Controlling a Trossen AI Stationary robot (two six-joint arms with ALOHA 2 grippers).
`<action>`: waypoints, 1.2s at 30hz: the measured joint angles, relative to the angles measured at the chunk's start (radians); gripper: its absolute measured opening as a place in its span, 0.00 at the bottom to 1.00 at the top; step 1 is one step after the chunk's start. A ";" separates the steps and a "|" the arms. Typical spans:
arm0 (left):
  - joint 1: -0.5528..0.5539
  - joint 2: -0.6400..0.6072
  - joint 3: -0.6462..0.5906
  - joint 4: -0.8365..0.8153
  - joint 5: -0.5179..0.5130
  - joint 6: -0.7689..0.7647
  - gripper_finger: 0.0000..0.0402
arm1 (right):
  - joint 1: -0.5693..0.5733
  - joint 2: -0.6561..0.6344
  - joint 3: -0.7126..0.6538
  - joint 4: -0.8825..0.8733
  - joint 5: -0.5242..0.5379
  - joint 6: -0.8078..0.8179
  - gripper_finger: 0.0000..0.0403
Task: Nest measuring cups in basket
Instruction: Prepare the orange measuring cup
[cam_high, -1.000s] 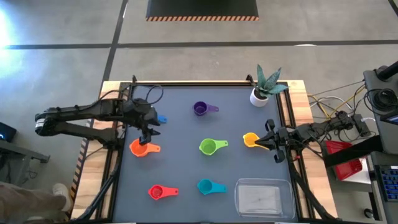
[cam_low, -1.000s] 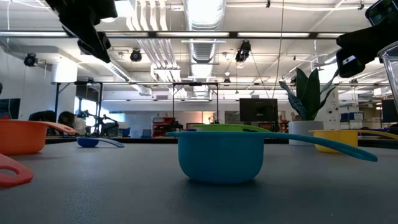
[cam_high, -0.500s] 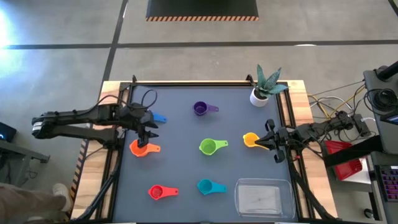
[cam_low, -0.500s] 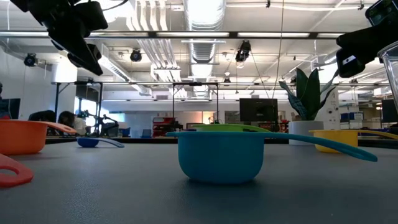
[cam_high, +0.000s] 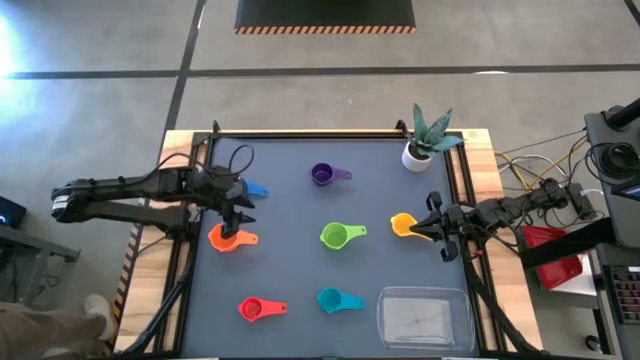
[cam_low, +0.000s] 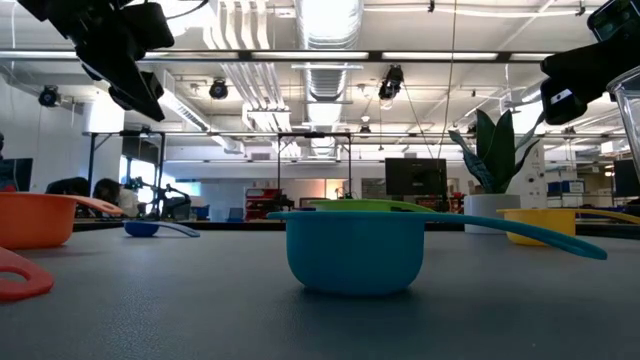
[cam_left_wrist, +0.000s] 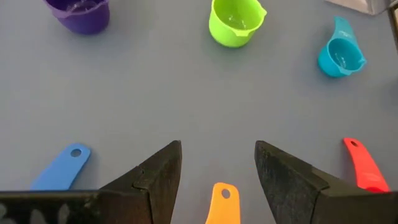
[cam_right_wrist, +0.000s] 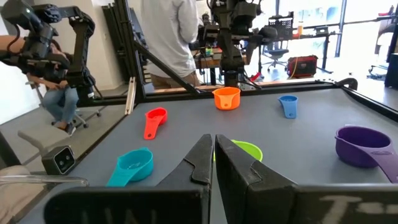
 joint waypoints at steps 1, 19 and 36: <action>0.000 0.004 -0.002 -0.005 0.007 -0.005 0.47 | 0.000 0.000 0.000 0.000 0.000 0.000 0.02; 0.000 0.002 -0.005 -0.003 0.035 -0.016 0.47 | 0.000 0.000 0.000 0.000 0.000 0.000 0.02; 0.000 0.002 -0.027 -0.022 0.039 -0.008 0.47 | 0.000 0.000 0.000 0.000 0.000 0.000 0.02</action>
